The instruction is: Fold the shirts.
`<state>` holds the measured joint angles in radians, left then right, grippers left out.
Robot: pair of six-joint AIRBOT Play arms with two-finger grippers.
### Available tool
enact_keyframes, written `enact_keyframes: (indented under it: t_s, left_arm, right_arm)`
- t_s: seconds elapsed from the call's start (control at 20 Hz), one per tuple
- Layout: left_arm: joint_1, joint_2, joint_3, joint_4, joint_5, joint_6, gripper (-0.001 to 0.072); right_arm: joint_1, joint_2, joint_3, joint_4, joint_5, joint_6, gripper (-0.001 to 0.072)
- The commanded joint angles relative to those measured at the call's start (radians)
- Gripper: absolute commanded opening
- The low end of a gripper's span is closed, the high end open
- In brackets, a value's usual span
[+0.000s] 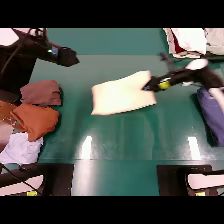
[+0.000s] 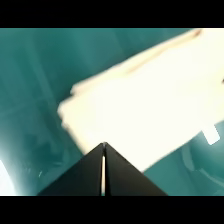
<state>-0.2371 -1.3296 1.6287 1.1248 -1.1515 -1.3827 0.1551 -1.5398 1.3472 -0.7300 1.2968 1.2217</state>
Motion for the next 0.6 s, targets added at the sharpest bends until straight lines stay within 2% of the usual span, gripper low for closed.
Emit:
enact_keyframes:
  t_s: [0.0, 0.15, 0.25, 0.4, 0.55]
  left_arm:
    - [-0.114, 0.000, 0.000, -0.002, 0.096, 0.003, 0.0031]
    - [-0.182, -0.011, 0.000, -0.002, 0.175, 0.002, 0.0031]
    - [-0.208, -0.027, 0.000, -0.003, 0.179, 0.002, 0.0031]
    - [-0.217, -0.059, 0.000, -0.006, 0.170, -0.007, 0.0031]
    - [-0.217, -0.087, 0.000, -0.007, 0.167, -0.027, 0.0031]
  right_arm:
    - [-0.300, 0.158, -0.032, -0.119, 0.025, 0.054, 0.0014]
    - [-0.547, 0.206, -0.032, -0.117, -0.039, 0.054, 0.0014]
    - [-0.669, 0.201, -0.032, -0.100, -0.073, 0.053, 0.0013]
    - [-0.767, 0.186, -0.019, -0.089, -0.187, 0.052, 0.0013]
    - [-0.789, 0.112, 0.119, -0.072, -0.169, 0.051, 0.0013]
